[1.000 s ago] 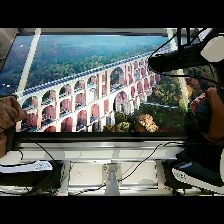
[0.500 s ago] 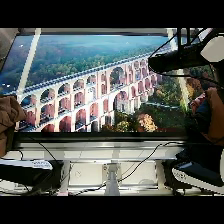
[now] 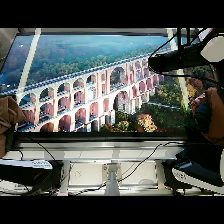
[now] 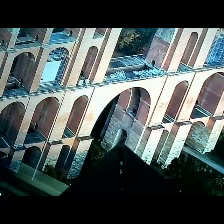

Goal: Fold the clothes and pants, and hang the long-sleeved shirts on hangers.

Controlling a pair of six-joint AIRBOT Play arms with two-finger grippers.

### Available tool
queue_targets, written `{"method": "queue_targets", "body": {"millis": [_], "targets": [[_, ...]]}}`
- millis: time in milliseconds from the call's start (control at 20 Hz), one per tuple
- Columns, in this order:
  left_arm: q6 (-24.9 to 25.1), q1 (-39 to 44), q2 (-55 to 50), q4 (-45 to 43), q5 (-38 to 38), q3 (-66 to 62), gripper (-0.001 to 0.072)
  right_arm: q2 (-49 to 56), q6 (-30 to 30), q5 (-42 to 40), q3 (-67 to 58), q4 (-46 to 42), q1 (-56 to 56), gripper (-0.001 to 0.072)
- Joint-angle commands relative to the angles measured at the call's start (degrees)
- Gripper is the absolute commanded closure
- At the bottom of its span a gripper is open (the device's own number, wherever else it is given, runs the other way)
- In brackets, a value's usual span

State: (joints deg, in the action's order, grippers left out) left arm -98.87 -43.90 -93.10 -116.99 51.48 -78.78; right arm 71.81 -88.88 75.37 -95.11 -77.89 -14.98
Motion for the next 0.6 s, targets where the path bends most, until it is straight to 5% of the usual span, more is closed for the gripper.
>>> {"method": "queue_targets", "body": {"millis": [0, 300, 550], "targets": [[-0.24, 0.0, 5.84, -0.2, 1.92, -0.11, 0.0691, -0.02, 0.0, -0.04, 0.0, 0.07, -0.04, 0.0682], [-1.27, 1.14, 23.08, 0.44, 1.88, -0.11, 0.0692, -0.02, 0.02, 0.04, 0.0, -0.48, -0.04, 0.0681], [-0.83, 11.37, 34.03, 0.42, 2.21, -0.13, 0.0692, -0.07, 0.02, 0.09, 0.0, 2.27, -0.04, 0.0682]]}}
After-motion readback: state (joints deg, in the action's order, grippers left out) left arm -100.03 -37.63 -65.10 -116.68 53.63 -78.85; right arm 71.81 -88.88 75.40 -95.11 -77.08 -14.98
